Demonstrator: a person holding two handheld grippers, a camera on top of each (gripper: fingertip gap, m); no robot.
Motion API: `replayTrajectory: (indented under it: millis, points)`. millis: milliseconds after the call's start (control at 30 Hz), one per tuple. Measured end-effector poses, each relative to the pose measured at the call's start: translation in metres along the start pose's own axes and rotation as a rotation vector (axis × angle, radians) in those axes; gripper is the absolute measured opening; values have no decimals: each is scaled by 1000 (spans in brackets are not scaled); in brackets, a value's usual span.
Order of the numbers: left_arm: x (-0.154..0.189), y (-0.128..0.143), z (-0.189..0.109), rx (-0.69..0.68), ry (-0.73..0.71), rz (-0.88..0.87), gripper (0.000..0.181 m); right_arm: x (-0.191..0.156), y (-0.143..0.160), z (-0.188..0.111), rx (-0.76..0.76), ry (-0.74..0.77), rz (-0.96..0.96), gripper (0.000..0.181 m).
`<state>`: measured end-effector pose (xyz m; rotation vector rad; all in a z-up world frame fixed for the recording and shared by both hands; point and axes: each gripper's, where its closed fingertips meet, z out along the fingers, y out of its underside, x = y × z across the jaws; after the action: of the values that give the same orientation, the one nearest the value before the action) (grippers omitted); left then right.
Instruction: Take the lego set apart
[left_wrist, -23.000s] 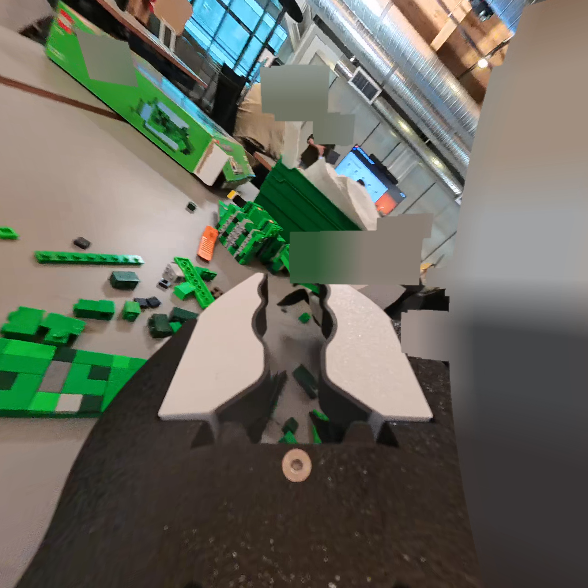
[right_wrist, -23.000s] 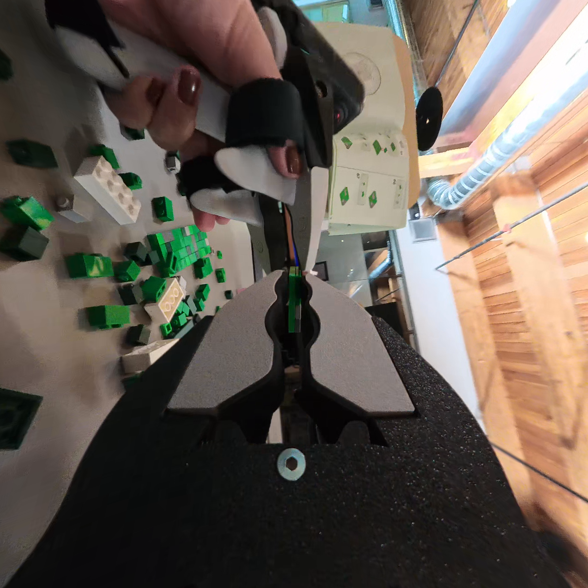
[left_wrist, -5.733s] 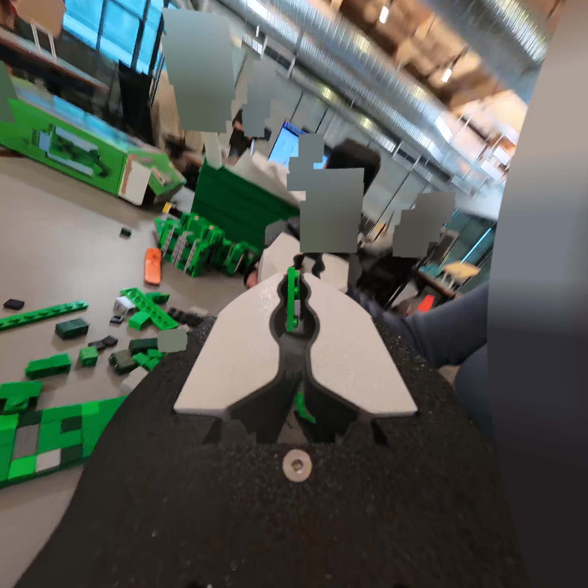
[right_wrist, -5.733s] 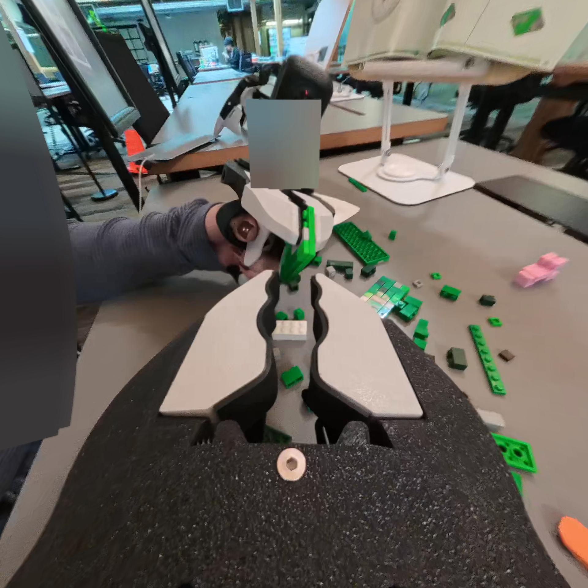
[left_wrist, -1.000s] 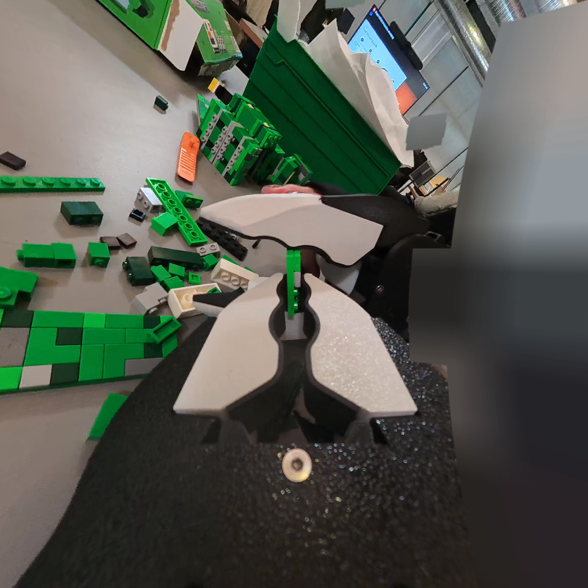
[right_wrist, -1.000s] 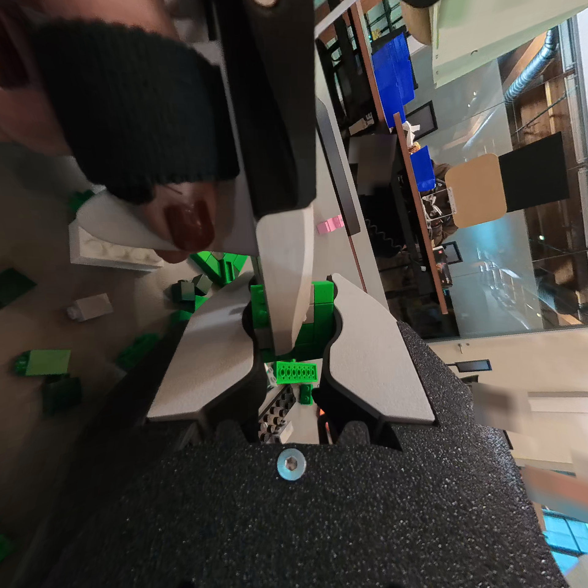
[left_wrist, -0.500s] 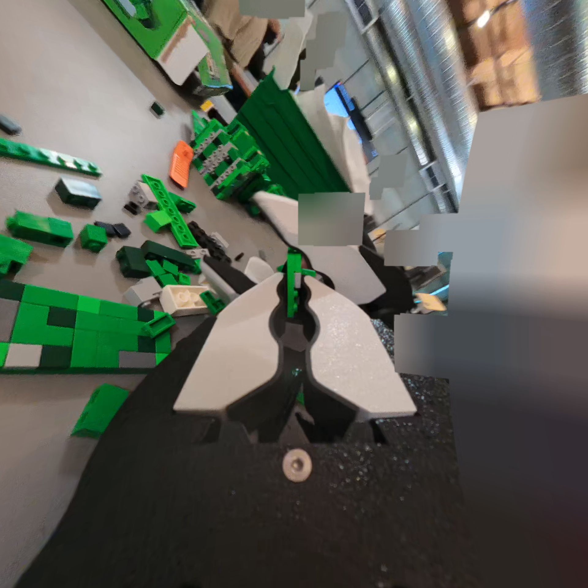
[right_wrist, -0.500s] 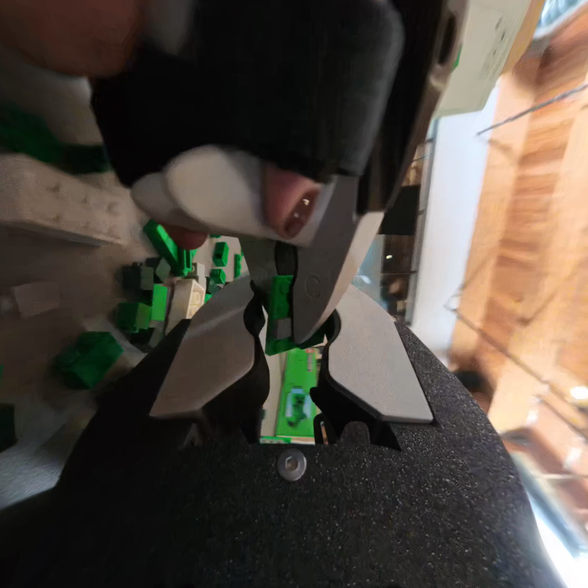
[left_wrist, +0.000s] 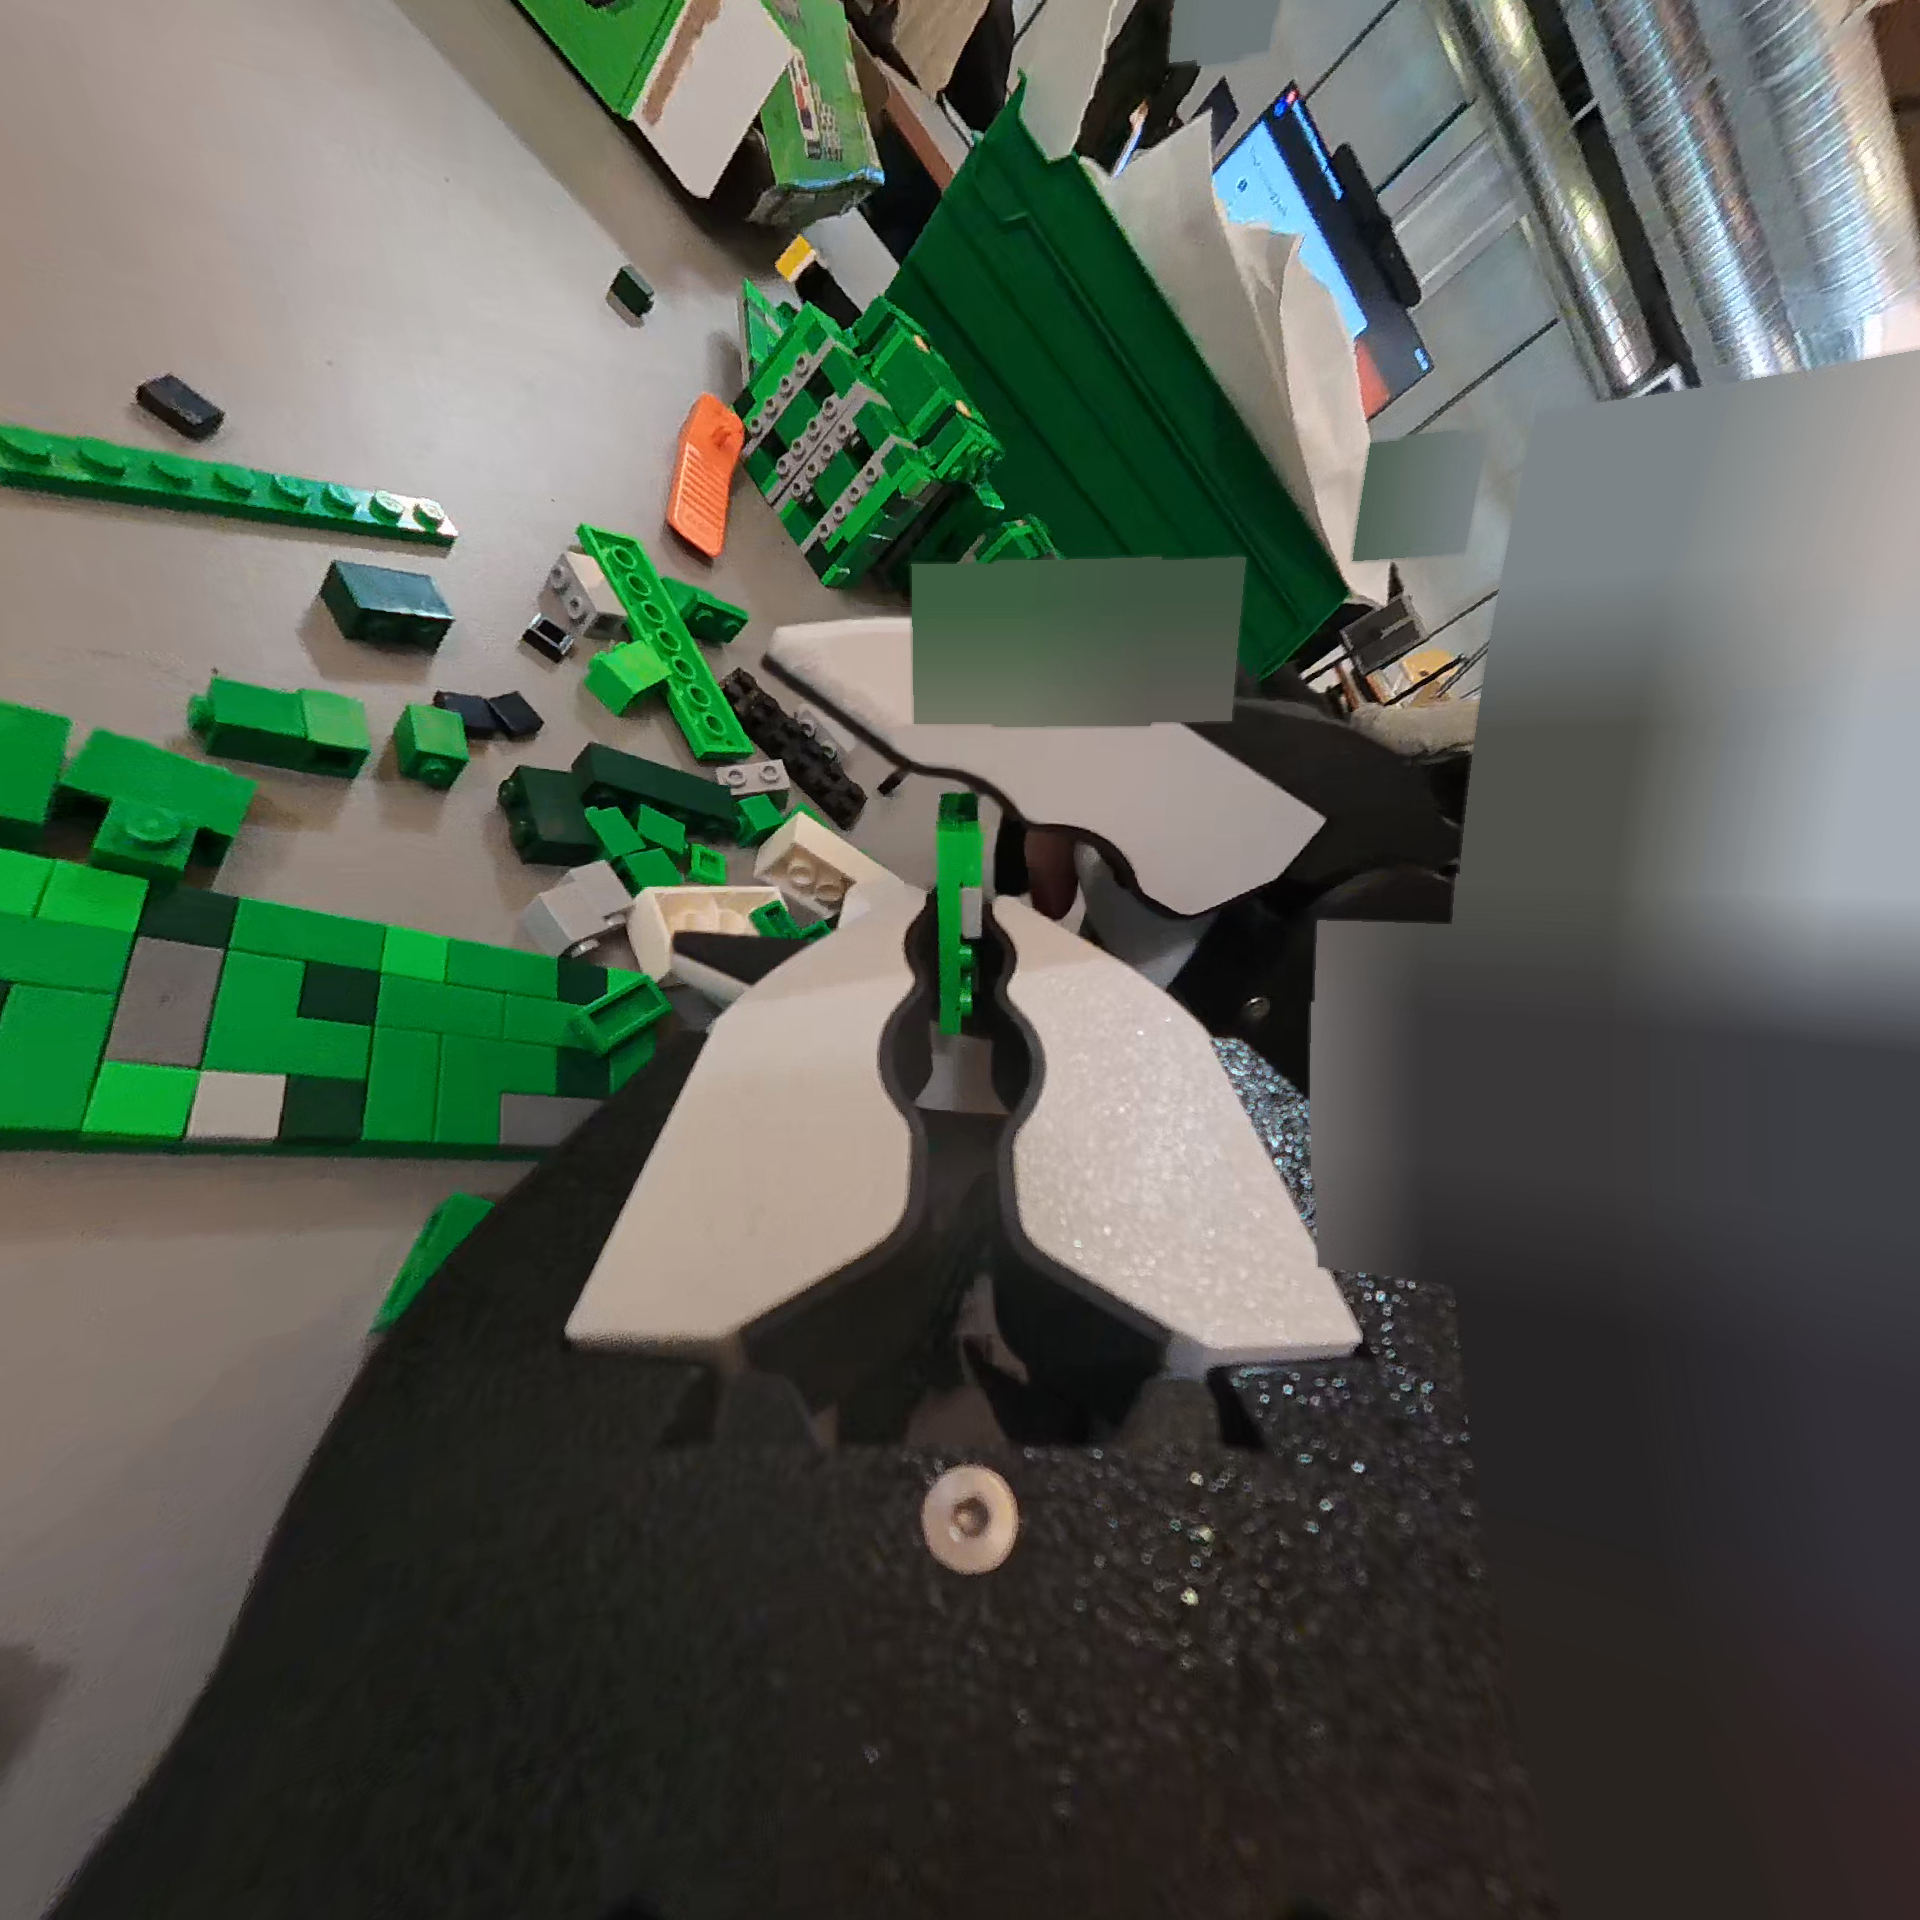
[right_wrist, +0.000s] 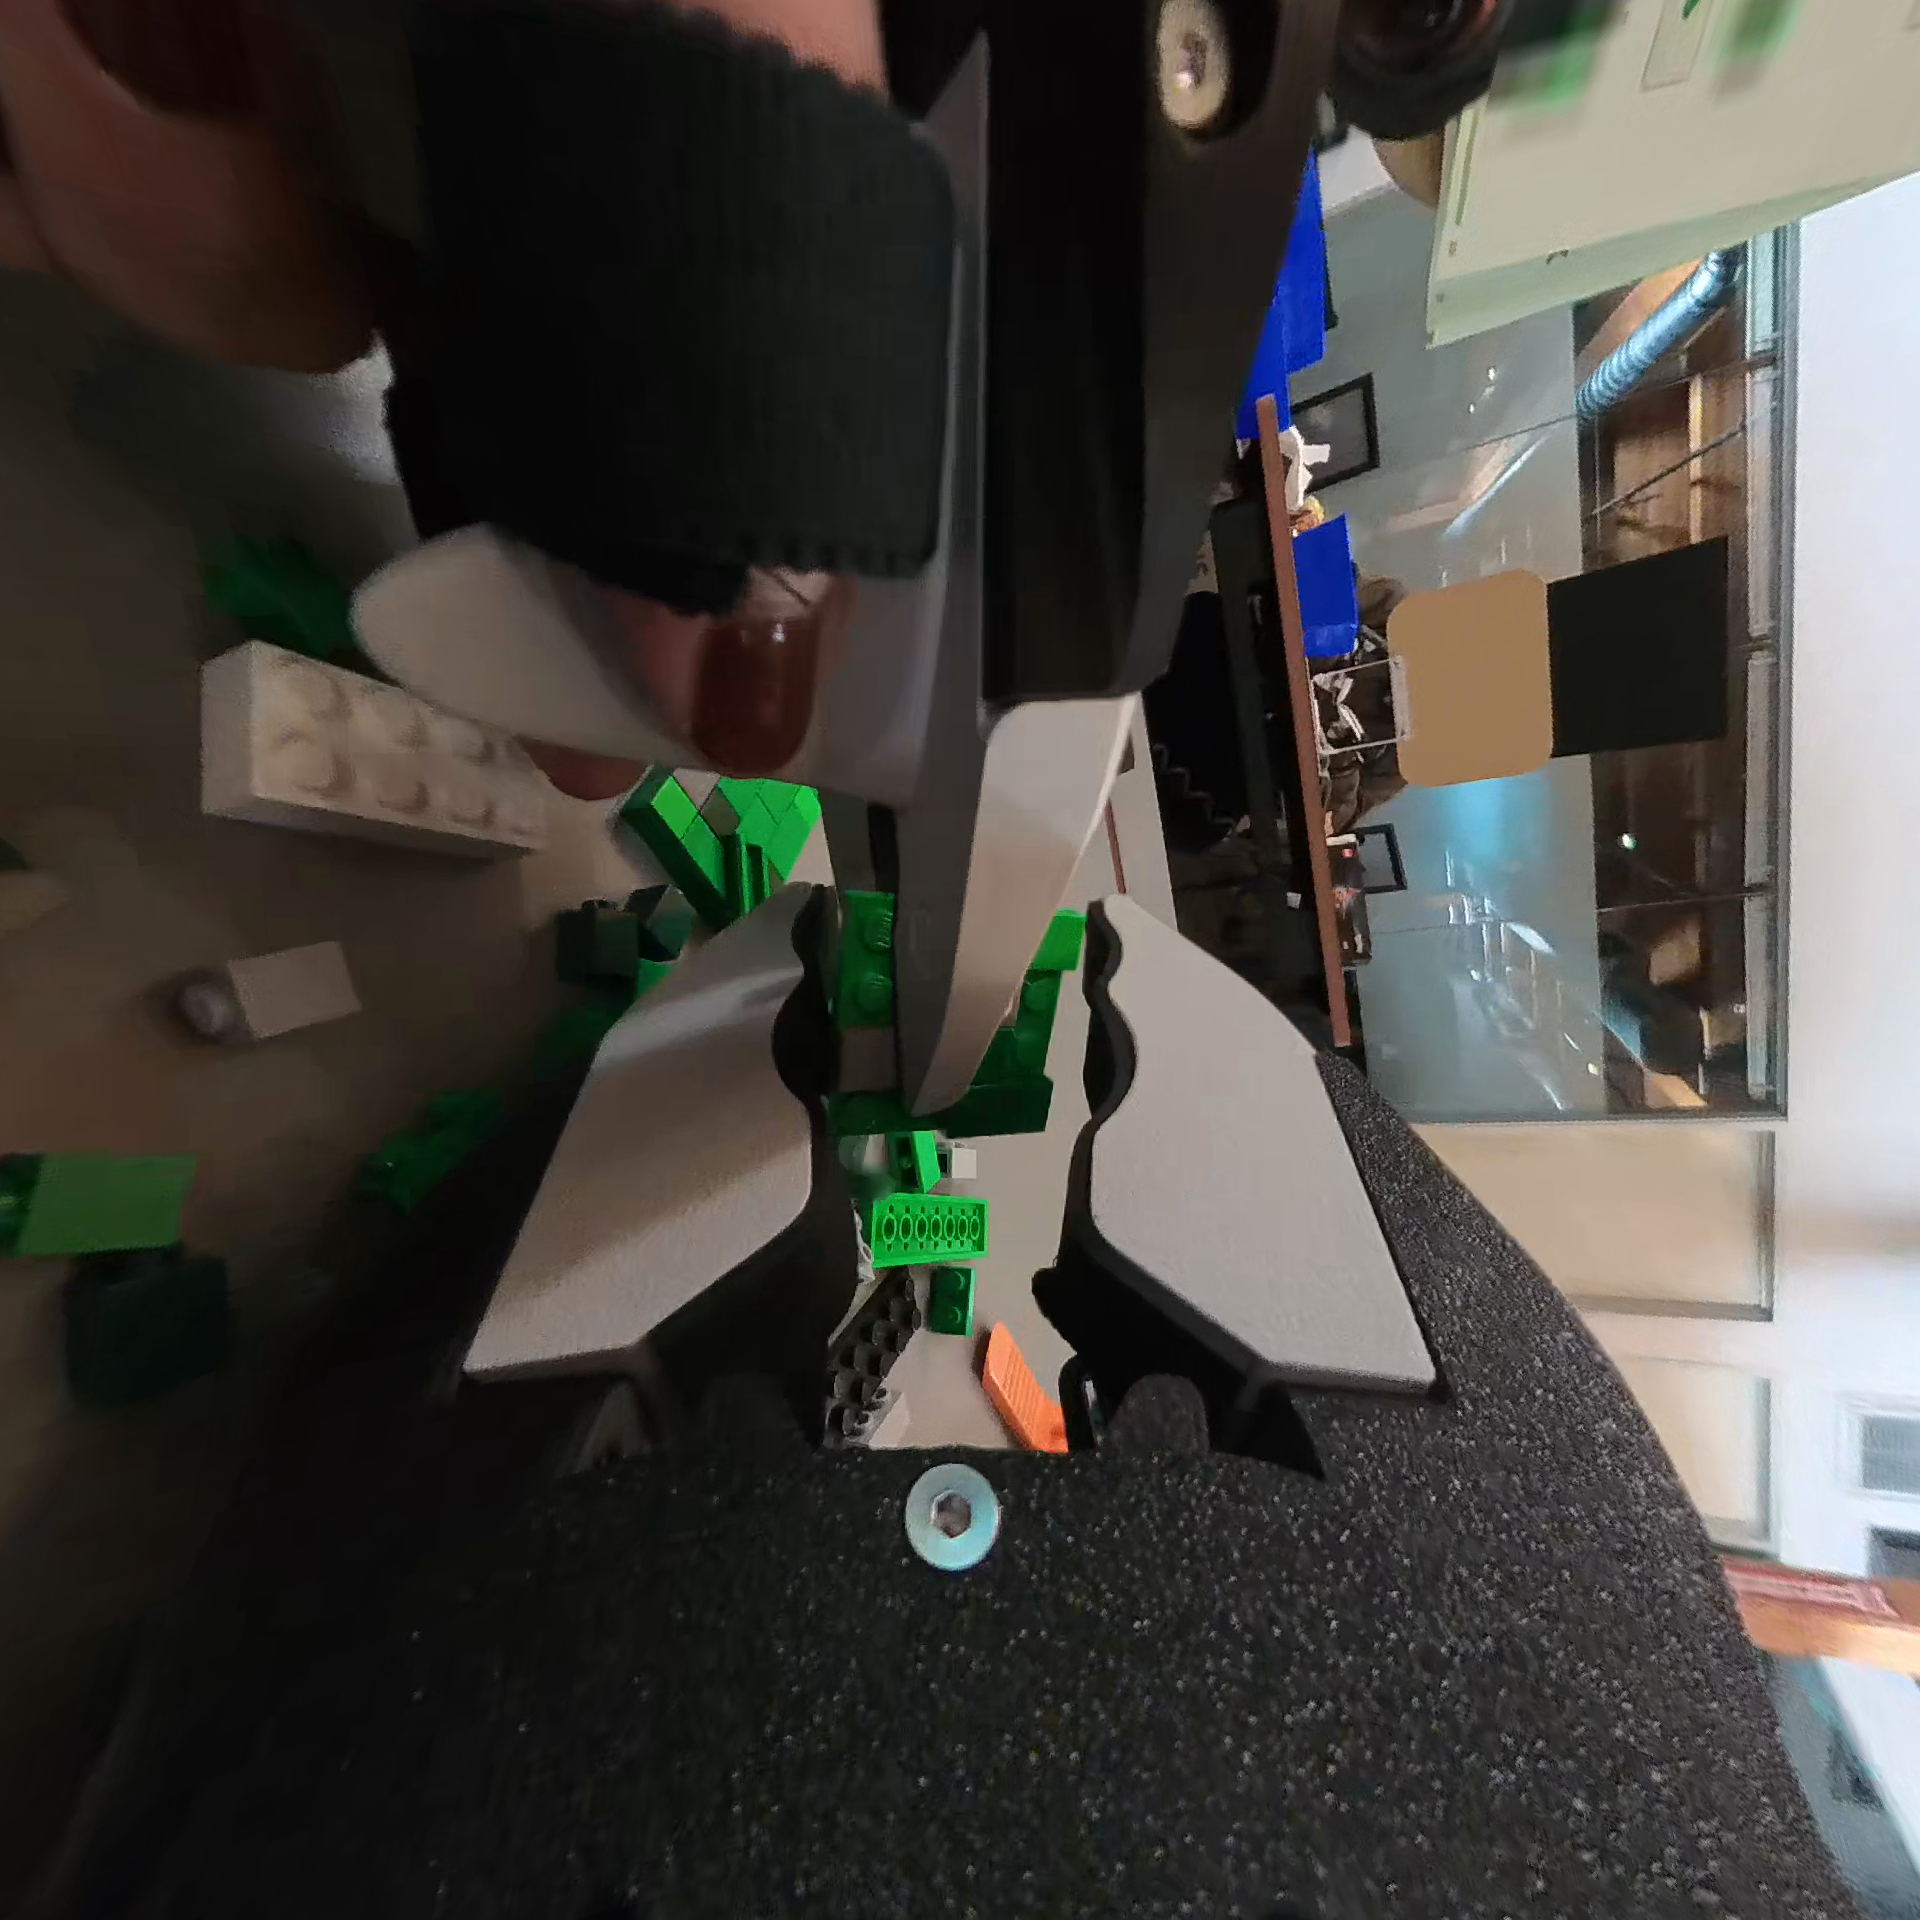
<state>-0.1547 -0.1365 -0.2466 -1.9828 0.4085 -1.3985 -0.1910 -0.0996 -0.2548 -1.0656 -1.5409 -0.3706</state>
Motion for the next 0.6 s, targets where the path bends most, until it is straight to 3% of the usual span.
replayTrajectory:
  millis: [200, 267, 600]
  points:
    - [-3, 12, 3, -102, -81, 114, 6, -10, -6, 0, 17, -77, 31, 53]
    - [3, 11, 6, -94, -63, 132, 6, -9, -5, 0, 15, -77, 29, 44]
    - [5, 4, 1, -40, -28, 84, 6, -3, -5, -3, 26, -46, 34, 42]
